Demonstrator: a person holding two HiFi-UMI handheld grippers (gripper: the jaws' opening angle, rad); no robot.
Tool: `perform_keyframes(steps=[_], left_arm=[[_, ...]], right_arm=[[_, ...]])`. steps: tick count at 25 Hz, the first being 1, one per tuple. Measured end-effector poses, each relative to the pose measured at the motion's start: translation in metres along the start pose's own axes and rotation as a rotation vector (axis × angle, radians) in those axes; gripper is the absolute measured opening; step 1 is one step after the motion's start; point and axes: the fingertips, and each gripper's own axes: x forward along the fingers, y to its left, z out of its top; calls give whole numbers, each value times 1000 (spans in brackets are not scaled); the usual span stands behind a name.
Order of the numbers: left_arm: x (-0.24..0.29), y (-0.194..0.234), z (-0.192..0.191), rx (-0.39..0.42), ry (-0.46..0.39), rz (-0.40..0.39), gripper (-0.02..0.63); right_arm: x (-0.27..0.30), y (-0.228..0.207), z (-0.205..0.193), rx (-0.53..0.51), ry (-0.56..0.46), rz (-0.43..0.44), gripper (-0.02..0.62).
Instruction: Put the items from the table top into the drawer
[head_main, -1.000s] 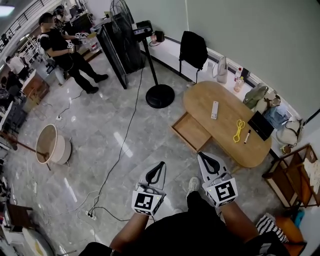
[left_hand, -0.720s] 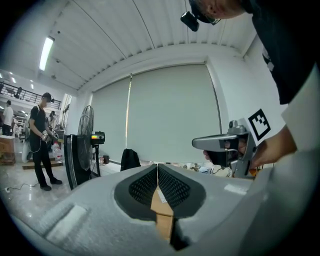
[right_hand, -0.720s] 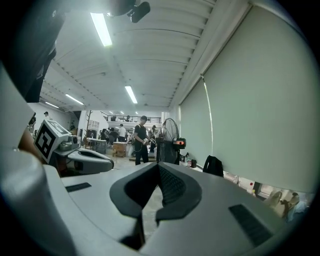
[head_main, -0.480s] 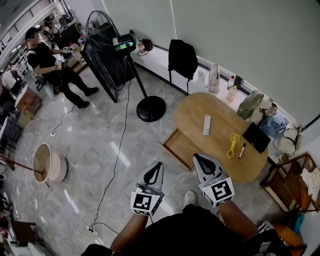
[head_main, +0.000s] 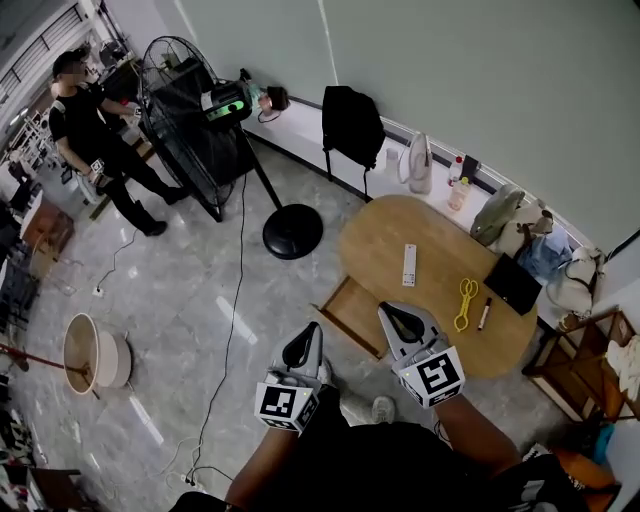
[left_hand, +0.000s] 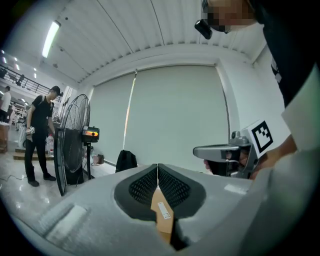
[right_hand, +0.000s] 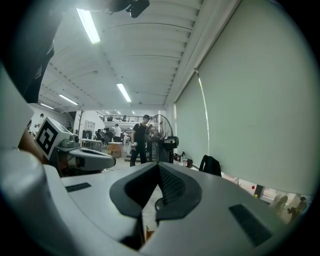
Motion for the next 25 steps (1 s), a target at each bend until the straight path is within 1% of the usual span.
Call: perform_keyframes(steps=[4, 8, 11, 15, 17, 20, 25], left_arm=[[37, 35, 0, 11, -3, -40, 18], [77, 75, 17, 37, -7, -112, 18], [108, 98, 26, 43, -6, -180, 18], [141, 124, 23, 73, 11, -280, 18], [155, 135, 18, 71, 26, -321, 18], [171, 144, 8, 67, 53, -378, 18], [200, 144, -4, 100, 80, -452, 18]], right_arm=[[43, -19, 2, -17, 3, -41, -3], [90, -33, 12, -1, 9, -109, -3], [120, -43, 13, 18, 20, -158, -3], [155, -52, 0, 49, 50, -233, -3], [167, -57, -5, 42, 66, -264, -3], [176, -67, -12, 56, 92, -327, -3], [181, -89, -28, 84, 121, -398, -3]])
